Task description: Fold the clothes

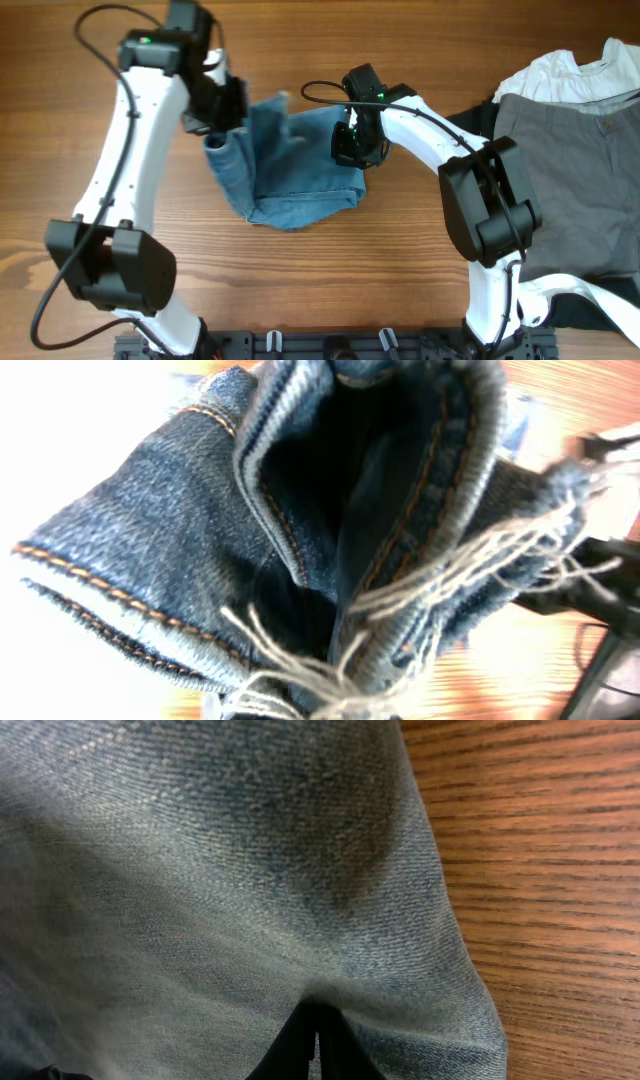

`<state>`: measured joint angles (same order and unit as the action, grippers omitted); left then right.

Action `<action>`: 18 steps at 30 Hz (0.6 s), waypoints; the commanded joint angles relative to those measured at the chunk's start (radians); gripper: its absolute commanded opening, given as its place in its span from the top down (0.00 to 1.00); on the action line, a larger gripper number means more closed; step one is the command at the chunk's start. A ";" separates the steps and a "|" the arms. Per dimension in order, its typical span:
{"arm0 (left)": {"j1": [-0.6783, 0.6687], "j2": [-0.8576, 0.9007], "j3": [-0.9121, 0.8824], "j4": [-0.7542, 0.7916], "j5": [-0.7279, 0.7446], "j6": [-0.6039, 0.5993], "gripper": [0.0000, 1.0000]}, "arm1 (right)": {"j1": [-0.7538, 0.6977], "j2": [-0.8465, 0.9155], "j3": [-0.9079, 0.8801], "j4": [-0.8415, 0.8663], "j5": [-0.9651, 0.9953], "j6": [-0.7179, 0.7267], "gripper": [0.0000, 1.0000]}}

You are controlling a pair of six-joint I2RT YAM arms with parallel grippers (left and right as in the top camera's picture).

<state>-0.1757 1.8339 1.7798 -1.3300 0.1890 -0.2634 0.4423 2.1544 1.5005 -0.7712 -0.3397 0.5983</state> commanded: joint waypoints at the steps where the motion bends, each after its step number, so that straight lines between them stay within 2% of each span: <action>1: -0.100 0.031 0.021 0.050 -0.030 -0.109 0.96 | 0.020 0.090 -0.029 0.003 0.004 0.007 0.92; 11: -0.225 0.153 0.020 0.121 -0.060 -0.207 0.91 | 0.006 0.067 -0.025 -0.036 0.002 -0.002 0.88; 18: -0.225 0.158 0.020 0.128 -0.060 -0.217 0.87 | -0.080 -0.109 -0.025 -0.059 0.071 -0.022 0.80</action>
<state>-0.3992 1.9842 1.7805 -1.2068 0.1295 -0.4583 0.4171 2.1338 1.4952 -0.8093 -0.3576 0.5934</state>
